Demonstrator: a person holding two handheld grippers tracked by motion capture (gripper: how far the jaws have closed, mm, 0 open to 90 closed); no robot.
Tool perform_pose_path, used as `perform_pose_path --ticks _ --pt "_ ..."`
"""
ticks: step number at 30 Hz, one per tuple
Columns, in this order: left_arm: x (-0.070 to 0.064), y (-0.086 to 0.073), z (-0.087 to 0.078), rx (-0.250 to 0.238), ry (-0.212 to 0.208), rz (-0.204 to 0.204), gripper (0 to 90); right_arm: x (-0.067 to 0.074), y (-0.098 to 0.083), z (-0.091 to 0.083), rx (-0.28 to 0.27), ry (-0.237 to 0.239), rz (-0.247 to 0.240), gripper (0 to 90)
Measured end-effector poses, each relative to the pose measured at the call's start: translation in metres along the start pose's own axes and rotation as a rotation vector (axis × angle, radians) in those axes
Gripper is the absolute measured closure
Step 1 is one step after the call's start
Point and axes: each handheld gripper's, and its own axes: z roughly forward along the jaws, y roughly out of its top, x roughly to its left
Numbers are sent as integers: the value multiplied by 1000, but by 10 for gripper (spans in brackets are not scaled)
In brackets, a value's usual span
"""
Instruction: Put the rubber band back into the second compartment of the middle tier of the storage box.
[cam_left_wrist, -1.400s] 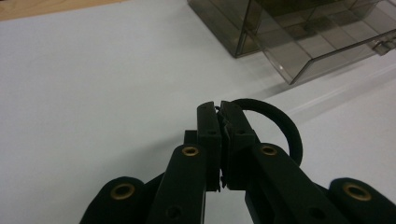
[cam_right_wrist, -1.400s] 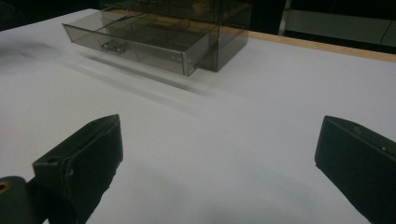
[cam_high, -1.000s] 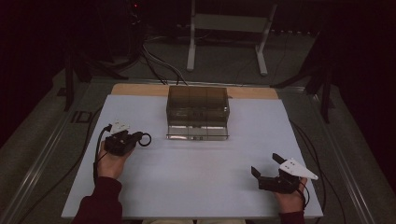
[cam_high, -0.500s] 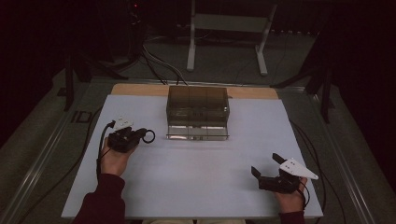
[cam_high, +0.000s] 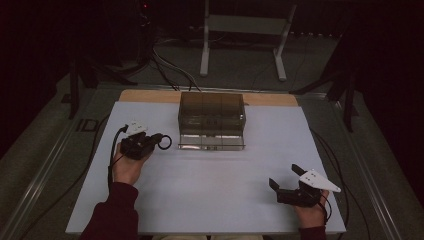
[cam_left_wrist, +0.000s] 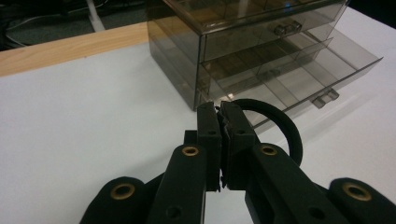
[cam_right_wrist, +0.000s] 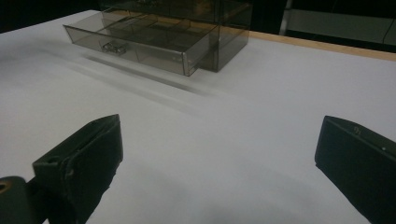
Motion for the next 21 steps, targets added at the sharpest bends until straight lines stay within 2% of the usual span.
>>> perform_pose_path --ticks 21 --pt "-16 20 14 -26 -37 21 886 0 0 -1 -4 1 4 15"
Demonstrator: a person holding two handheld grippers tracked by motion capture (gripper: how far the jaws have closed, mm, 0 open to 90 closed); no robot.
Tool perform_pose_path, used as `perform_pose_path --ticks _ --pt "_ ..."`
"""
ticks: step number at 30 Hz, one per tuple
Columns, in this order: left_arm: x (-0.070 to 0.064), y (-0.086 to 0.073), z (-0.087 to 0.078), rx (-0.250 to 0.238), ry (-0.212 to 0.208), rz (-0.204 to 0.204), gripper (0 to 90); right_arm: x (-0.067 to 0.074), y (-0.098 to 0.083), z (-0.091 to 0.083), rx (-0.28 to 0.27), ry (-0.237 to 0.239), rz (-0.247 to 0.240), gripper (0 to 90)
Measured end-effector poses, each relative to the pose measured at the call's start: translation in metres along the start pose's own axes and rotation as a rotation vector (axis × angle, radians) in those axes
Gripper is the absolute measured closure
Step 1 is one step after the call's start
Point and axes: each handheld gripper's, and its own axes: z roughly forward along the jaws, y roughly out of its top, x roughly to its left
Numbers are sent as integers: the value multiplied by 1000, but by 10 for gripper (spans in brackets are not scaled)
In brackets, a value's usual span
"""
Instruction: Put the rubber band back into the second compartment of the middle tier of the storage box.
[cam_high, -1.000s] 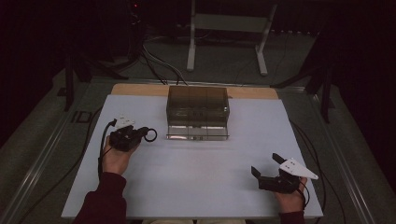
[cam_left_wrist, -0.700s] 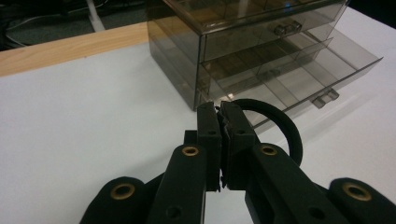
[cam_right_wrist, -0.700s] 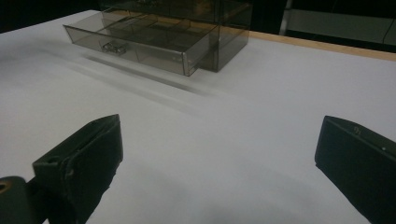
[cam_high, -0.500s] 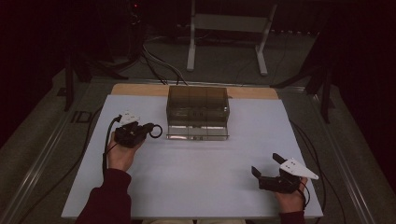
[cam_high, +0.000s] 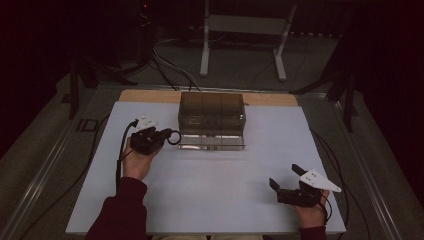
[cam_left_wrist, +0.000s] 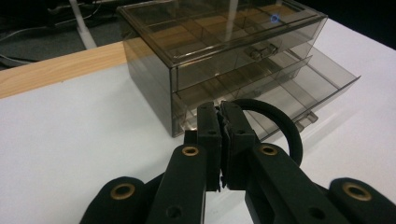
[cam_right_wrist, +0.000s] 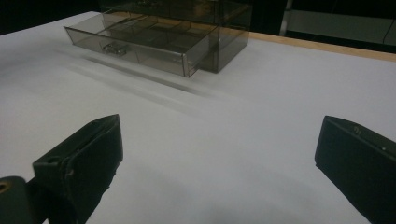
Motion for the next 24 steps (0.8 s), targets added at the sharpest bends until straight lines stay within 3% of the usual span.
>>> perform_pose_path --ticks 24 --pt "-8 12 17 -26 -46 8 885 0 0 0 -2 2 1 15"
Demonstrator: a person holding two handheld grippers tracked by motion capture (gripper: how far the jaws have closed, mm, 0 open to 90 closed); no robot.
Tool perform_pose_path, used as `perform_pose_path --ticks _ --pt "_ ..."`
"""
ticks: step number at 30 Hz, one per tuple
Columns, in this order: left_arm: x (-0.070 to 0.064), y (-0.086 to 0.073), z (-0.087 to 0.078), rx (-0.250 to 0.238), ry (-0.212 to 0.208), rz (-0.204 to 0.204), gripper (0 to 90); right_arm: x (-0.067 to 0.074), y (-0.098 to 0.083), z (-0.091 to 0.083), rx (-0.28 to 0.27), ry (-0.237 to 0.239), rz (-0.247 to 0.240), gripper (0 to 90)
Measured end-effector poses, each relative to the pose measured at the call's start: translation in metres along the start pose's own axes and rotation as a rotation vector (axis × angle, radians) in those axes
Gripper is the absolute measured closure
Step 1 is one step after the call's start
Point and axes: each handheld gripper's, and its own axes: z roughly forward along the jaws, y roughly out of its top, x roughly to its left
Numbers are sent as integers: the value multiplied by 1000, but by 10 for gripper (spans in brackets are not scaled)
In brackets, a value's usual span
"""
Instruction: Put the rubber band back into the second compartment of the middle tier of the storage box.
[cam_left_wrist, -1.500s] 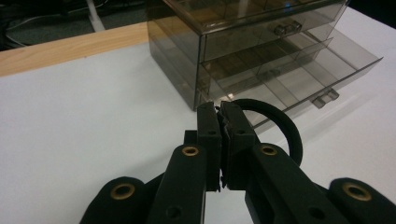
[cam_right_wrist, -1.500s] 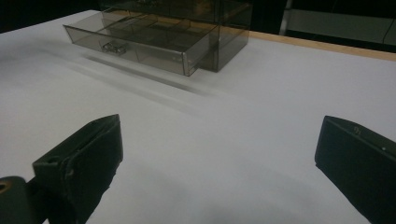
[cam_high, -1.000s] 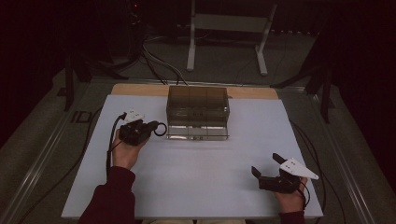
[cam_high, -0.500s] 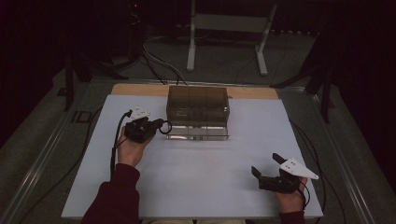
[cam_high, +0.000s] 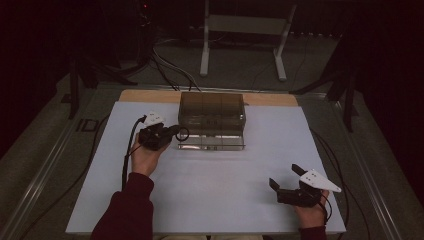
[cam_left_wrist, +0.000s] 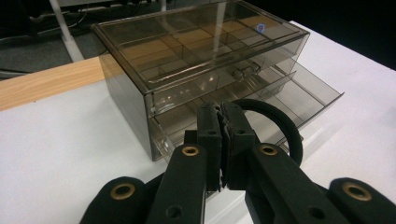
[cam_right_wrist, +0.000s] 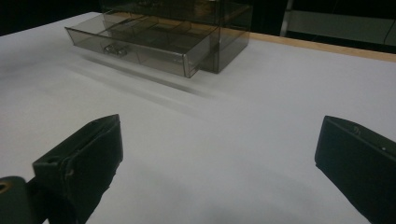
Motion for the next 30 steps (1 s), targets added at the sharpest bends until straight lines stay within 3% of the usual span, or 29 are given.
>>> perform_pose_path --ticks 30 --pt "-9 11 23 -2 -14 23 886 -1 0 0 -3 4 -1 15"
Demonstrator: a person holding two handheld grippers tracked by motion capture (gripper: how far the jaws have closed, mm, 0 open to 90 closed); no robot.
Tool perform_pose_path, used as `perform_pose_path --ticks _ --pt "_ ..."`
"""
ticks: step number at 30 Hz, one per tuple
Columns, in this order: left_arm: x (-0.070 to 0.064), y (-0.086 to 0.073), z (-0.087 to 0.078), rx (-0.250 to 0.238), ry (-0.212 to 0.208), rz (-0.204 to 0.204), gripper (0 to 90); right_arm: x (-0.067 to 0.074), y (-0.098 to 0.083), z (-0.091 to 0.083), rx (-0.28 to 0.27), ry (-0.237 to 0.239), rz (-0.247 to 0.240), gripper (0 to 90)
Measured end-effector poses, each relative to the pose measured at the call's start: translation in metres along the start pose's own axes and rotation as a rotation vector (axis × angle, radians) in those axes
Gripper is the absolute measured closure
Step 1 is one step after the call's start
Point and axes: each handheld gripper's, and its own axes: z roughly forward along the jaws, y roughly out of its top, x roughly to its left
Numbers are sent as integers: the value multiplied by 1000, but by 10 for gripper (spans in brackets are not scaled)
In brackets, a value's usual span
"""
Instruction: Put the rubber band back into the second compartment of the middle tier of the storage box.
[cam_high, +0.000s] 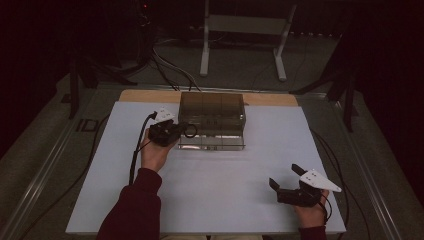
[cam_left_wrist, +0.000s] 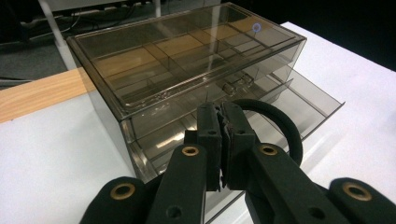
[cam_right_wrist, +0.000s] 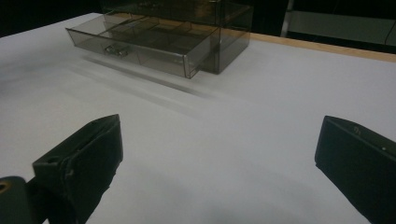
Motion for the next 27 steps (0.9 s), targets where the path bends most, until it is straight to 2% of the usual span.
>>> perform_pose_path --ticks 27 --pt "-12 5 23 16 -12 10 885 -1 0 0 -2 3 0 15"
